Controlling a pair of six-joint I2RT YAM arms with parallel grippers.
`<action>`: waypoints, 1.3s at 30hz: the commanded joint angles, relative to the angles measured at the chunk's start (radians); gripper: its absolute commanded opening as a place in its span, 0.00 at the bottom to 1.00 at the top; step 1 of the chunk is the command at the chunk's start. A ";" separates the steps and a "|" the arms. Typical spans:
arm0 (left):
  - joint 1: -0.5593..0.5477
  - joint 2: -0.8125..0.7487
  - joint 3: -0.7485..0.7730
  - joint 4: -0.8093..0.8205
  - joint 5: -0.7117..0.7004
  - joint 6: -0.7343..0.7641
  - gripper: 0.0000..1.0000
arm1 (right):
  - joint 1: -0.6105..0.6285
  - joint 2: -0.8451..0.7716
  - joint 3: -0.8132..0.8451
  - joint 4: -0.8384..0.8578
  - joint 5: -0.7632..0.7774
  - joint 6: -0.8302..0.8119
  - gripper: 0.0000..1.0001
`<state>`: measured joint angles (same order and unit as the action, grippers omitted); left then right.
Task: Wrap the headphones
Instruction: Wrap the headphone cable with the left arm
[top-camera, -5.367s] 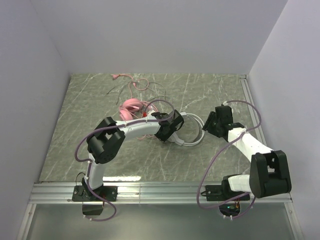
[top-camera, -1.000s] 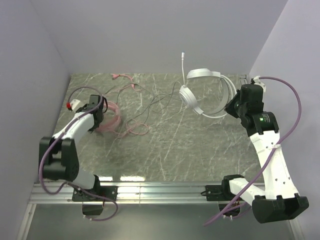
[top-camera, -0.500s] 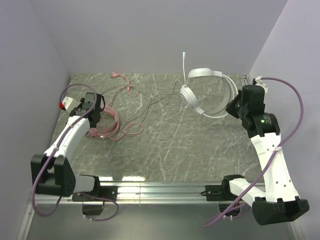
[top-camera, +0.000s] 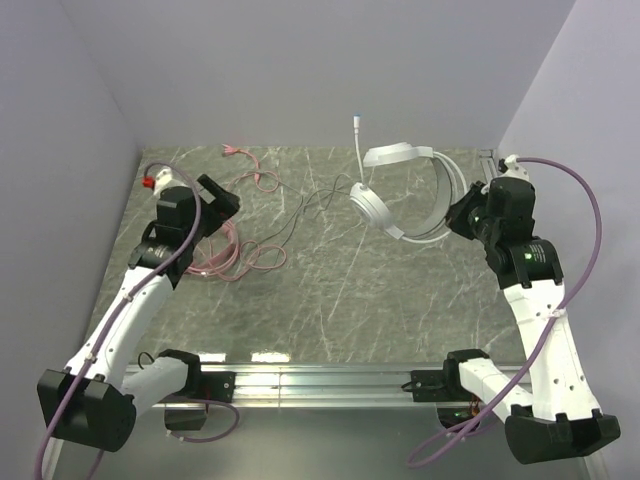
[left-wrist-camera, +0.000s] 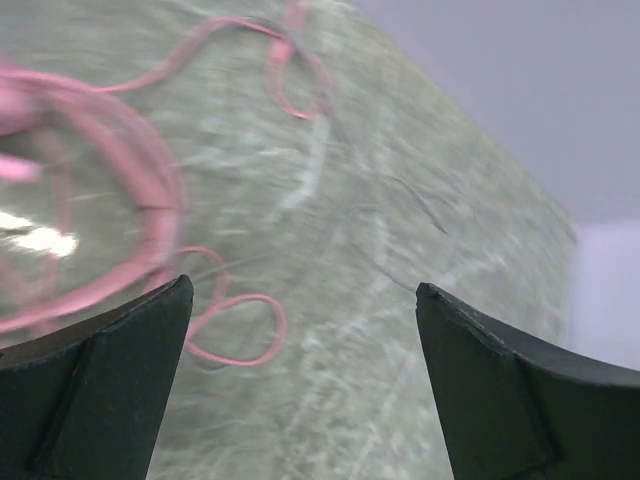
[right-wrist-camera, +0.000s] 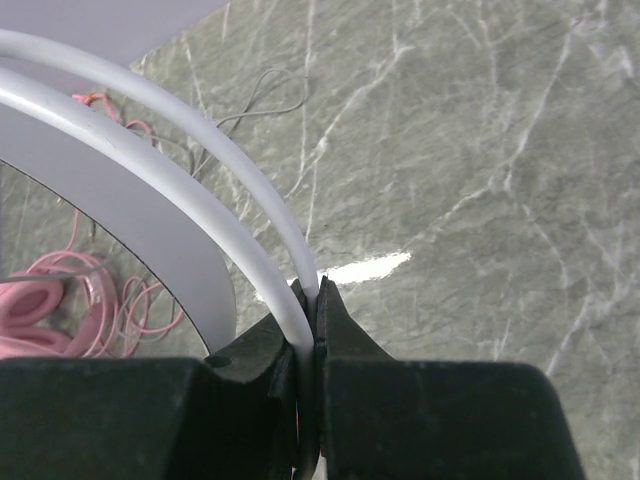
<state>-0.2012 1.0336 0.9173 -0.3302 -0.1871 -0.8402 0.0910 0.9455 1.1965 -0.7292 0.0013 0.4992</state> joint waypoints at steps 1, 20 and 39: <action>-0.027 -0.007 -0.050 0.245 0.224 0.127 0.99 | -0.007 -0.004 0.003 0.105 -0.078 0.013 0.00; -0.182 0.014 -0.259 0.875 0.508 0.276 0.99 | -0.007 -0.050 -0.045 0.071 -0.127 0.018 0.00; -0.310 0.190 -0.328 1.189 0.410 0.400 0.99 | -0.007 -0.050 -0.034 0.051 -0.135 0.039 0.00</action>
<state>-0.4938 1.2118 0.5739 0.7292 0.2382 -0.4992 0.0910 0.9092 1.1358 -0.7349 -0.1005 0.5053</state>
